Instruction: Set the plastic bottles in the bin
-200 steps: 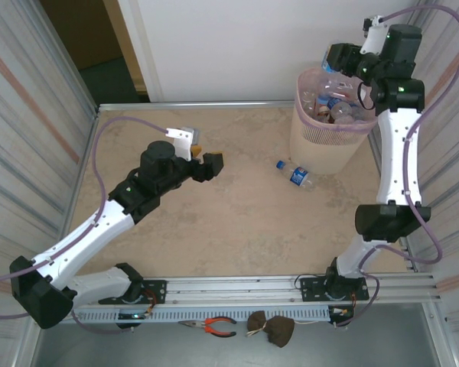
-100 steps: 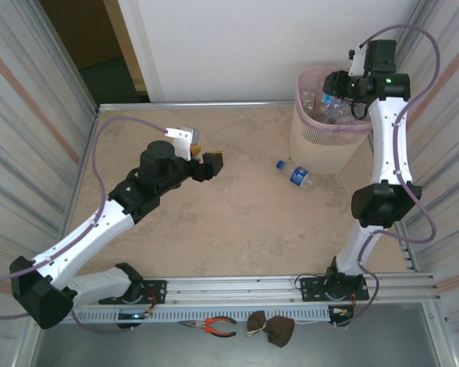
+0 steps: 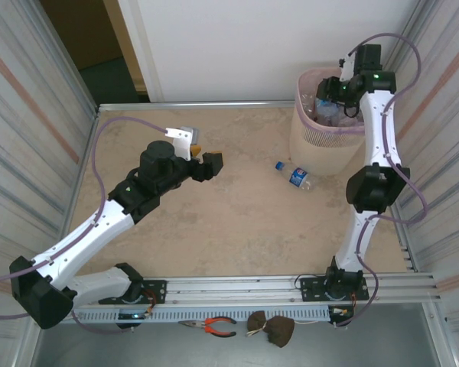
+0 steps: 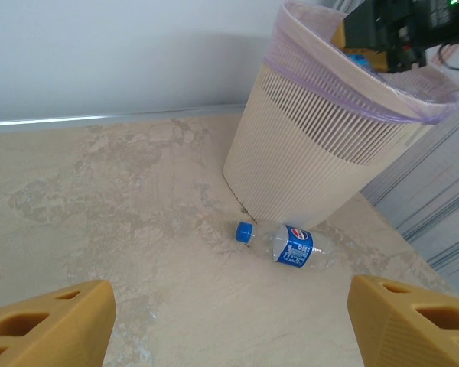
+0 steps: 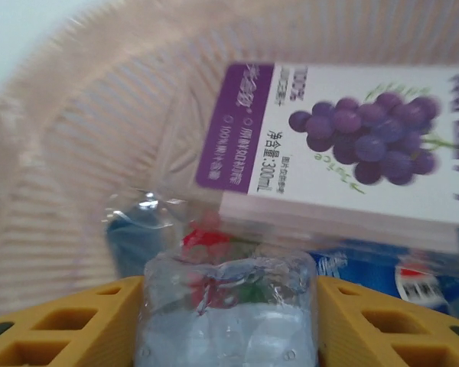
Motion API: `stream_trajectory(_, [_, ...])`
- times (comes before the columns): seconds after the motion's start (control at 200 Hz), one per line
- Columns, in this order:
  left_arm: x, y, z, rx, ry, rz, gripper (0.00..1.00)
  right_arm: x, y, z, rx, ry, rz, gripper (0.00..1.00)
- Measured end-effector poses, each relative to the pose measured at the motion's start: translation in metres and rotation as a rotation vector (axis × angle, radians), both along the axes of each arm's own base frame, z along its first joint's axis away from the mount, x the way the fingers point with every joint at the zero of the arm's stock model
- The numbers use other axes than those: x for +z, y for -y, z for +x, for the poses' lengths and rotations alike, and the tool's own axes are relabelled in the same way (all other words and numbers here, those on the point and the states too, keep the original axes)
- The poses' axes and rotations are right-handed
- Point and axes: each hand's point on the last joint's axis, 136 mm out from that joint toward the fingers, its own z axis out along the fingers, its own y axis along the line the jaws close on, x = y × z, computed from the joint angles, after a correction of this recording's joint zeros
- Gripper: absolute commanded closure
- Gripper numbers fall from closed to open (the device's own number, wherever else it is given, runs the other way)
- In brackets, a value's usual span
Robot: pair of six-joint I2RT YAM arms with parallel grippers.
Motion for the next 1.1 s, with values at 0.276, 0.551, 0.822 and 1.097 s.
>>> stream_trajectory(0.276, [0.002,-0.003,-0.003,0.001,0.006,-0.005,0.20,-0.005,-0.001,0.001,-0.003,-0.028,-0.032,0.20])
stream_trajectory(0.551, [0.001,-0.005,-0.002,0.010,-0.001,-0.012,0.20,0.014,-0.002,-0.005,-0.018,0.005,-0.072,0.19])
stream_trajectory(0.822, [-0.001,-0.005,-0.002,0.011,-0.006,-0.013,0.20,0.063,-0.022,-0.032,0.038,0.098,-0.107,0.23])
stream_trajectory(1.097, [-0.007,-0.009,0.000,0.021,-0.016,-0.006,0.20,0.107,-0.083,-0.067,0.219,0.215,-0.182,0.25])
